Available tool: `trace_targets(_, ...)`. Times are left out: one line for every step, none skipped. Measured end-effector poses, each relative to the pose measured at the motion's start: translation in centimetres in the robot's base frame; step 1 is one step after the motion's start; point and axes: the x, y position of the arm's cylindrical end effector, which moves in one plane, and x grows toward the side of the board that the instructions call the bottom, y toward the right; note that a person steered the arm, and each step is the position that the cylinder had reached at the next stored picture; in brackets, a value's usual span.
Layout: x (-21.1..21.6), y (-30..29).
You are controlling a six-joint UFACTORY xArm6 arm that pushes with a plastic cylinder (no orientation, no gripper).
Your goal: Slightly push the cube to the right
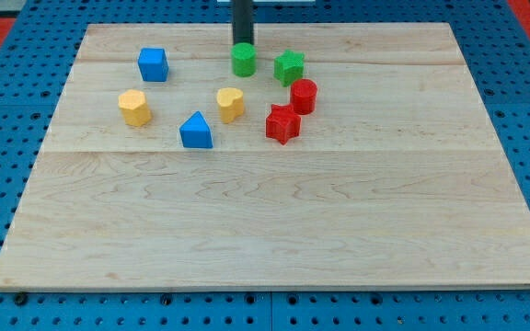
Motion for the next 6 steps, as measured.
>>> trace_targets(2.1,-0.1)
trace_targets(-2.1,-1.1)
trace_targets(-4.9,-10.4)
trace_targets(-4.4,-16.7)
trace_targets(-1.3,-18.7)
trace_targets(2.2,-16.0)
